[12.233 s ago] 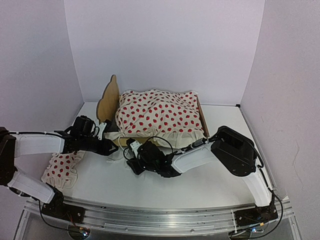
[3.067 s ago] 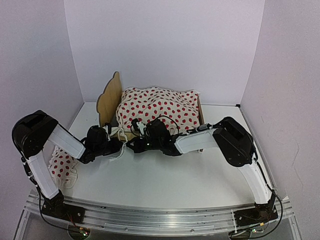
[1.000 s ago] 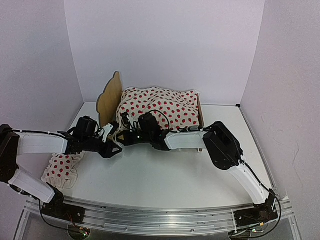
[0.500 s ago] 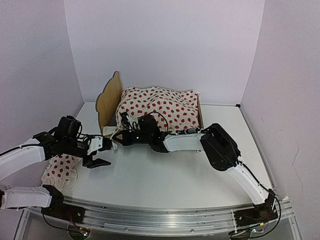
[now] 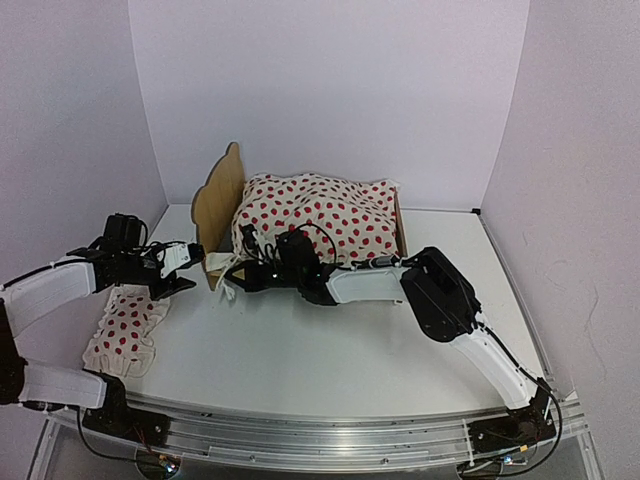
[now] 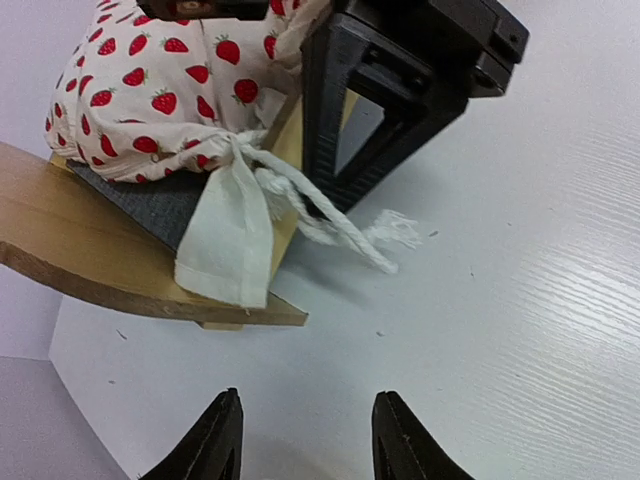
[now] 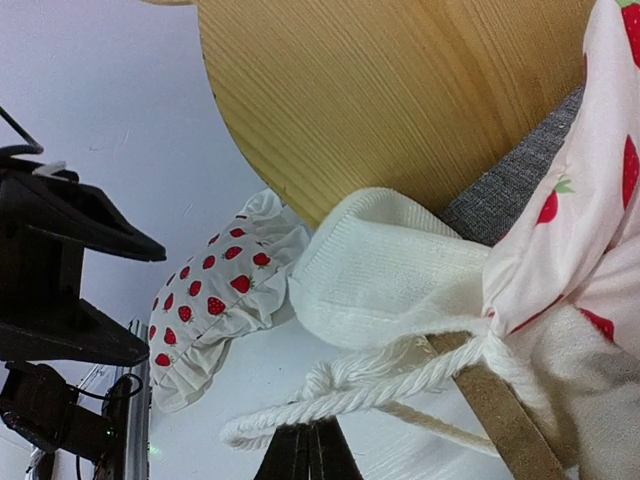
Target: Set up the pet bed
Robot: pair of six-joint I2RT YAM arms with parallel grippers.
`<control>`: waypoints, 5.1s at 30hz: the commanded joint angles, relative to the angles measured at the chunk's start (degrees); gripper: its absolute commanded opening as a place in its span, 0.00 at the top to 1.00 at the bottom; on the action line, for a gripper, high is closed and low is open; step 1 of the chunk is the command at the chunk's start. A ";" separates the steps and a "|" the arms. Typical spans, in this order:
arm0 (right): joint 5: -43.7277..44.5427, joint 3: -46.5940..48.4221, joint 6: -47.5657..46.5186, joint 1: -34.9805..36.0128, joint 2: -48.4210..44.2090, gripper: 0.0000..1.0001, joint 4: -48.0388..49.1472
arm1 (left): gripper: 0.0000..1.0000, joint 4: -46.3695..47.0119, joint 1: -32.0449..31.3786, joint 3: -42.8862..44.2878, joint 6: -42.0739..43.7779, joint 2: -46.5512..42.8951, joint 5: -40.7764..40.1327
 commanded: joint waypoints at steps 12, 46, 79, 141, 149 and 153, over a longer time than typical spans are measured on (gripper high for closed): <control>-6.53 0.30 -3.23 -0.18 2.11 1.00 -0.37 | 0.73 9.56 -0.31 3.22 17.75 12.89 8.25; -10.51 2.84 -4.77 0.39 3.17 1.00 -1.65 | 0.69 21.74 -3.90 6.52 27.42 26.99 10.71; 11.19 -9.82 -6.66 5.57 1.19 0.41 2.58 | 1.00 19.16 -4.62 5.81 18.75 23.76 7.95; 16.65 -35.52 -8.16 -0.05 -19.04 0.81 -6.56 | 0.97 2.73 10.87 11.14 0.64 15.52 -2.69; 4.99 -43.37 -9.80 0.57 -33.22 0.54 -9.07 | 0.55 -8.92 10.43 5.87 6.63 4.90 6.31; 8.58 -40.70 -11.85 0.00 -41.85 0.48 -26.29 | 0.40 -15.58 10.43 6.28 11.21 -2.15 13.47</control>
